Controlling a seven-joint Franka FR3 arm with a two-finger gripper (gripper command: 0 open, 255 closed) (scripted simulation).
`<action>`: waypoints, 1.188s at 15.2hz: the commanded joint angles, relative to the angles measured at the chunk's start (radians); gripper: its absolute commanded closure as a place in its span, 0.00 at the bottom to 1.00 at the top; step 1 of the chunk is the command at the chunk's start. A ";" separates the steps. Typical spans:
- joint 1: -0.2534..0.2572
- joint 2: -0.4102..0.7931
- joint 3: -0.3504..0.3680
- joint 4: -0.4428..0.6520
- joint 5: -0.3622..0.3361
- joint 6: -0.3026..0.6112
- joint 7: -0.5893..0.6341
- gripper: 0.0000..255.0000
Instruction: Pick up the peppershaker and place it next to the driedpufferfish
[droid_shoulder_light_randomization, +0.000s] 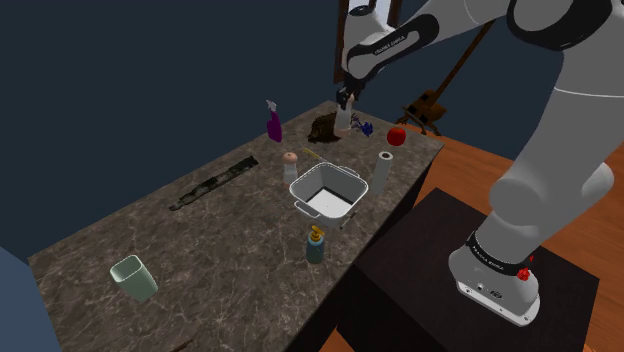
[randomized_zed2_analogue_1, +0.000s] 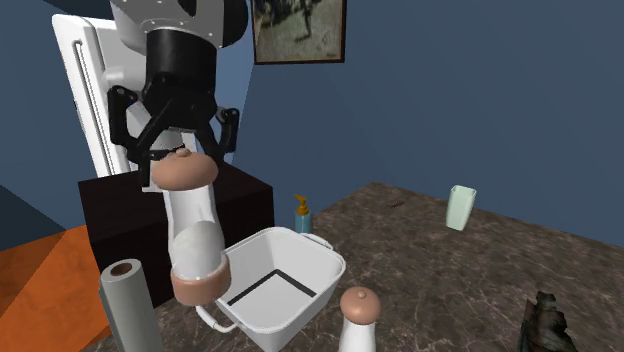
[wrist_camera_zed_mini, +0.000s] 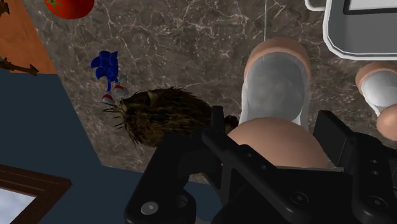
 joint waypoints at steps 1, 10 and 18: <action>-0.031 0.007 -0.014 0.009 0.015 0.011 -0.055 1.00; -0.153 0.125 -0.062 0.171 0.072 0.010 -0.272 1.00; -0.254 0.287 -0.083 0.413 0.124 -0.045 -0.451 1.00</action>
